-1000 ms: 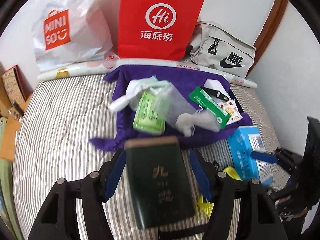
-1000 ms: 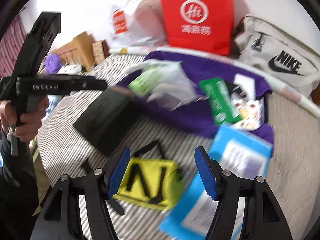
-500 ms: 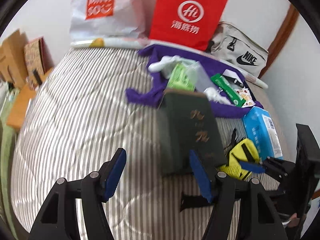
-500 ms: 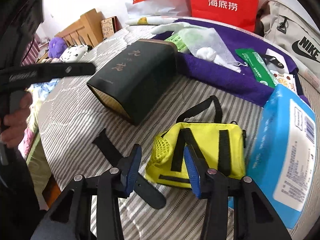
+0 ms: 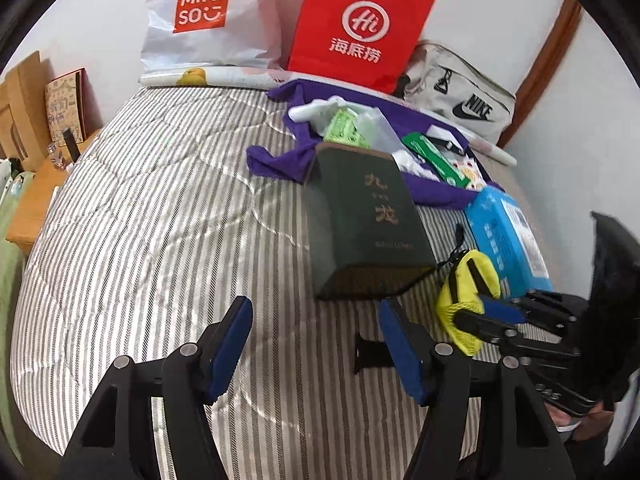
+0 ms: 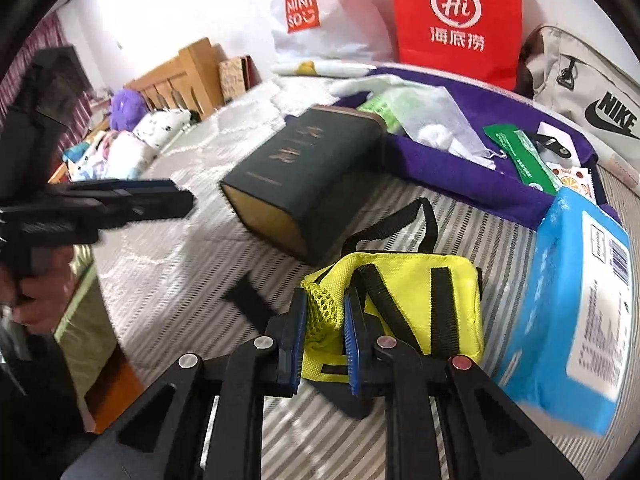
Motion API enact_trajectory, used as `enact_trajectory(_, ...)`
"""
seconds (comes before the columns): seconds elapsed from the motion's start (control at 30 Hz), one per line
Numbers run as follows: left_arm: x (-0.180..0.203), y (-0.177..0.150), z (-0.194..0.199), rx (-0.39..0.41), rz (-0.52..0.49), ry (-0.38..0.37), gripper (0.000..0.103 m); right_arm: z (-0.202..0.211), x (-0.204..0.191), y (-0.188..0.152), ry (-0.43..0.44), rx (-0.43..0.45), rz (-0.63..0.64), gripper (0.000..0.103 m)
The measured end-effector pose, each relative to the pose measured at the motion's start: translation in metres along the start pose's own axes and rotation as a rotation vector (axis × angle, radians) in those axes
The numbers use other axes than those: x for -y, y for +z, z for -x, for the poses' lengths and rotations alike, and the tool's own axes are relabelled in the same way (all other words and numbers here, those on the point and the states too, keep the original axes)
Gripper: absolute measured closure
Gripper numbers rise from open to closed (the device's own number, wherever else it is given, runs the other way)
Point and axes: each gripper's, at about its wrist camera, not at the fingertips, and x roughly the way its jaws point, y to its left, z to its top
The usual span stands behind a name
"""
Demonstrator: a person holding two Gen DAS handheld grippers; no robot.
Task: Organize soft objects
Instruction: 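Move the right tool to the yellow mesh pouch and close on its strap, then grasp the loose black strap on the bed with the left tool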
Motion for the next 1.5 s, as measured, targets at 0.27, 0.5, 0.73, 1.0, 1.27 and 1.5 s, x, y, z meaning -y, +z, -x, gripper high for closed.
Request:
enact_trajectory(0.27, 0.027, -0.028, -0.014, -0.010, -0.121, -0.045, 0.039, 0.038, -0.021, -0.029, 0.024, 0.033, 0.011, 0.085)
enact_trajectory(0.5, 0.067, -0.029, -0.027, 0.006, -0.314, -0.080, 0.039, 0.065, -0.017, -0.066, -0.010, 0.043, -0.018, 0.085)
enact_trajectory(0.73, 0.093, -0.028, -0.052, -0.048, -0.439, -0.101, 0.039, 0.070, 0.011, -0.095, -0.055, 0.025, -0.097, 0.085)
enact_trajectory(1.0, 0.084, -0.038, -0.054, -0.127, -0.438, -0.149, 0.040, 0.073, 0.035, -0.100, -0.070, 0.038, -0.142, 0.085)
enact_trajectory(1.27, 0.088, -0.070, -0.036, -0.154, -0.523, -0.097, 0.040, 0.070, 0.040, -0.106, -0.051, 0.040, -0.149, 0.085)
enact_trajectory(1.5, 0.102, -0.064, -0.042, -0.113, -0.564, -0.042, 0.066, 0.073, 0.048, -0.111, -0.067, 0.051, -0.172, 0.085)
